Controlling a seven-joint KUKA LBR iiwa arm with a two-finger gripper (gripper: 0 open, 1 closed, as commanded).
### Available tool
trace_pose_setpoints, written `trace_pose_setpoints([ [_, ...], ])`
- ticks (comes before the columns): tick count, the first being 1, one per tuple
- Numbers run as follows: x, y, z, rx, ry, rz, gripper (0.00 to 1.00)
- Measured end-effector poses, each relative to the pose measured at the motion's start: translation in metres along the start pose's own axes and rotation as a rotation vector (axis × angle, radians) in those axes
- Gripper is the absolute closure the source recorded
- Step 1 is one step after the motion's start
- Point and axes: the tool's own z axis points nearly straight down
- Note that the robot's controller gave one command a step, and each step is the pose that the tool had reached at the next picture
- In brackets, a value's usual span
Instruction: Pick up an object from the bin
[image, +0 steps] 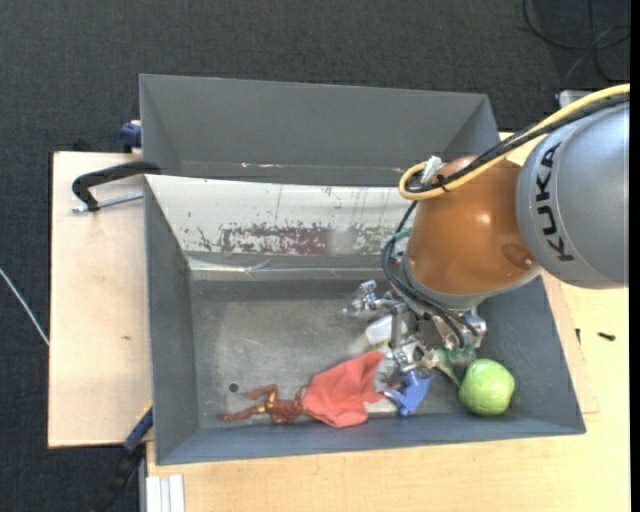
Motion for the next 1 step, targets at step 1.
trace_pose_setpoints([
  [1,0.0048,-0.0091,0.0275,0.001,0.008,0.068,0.0],
])
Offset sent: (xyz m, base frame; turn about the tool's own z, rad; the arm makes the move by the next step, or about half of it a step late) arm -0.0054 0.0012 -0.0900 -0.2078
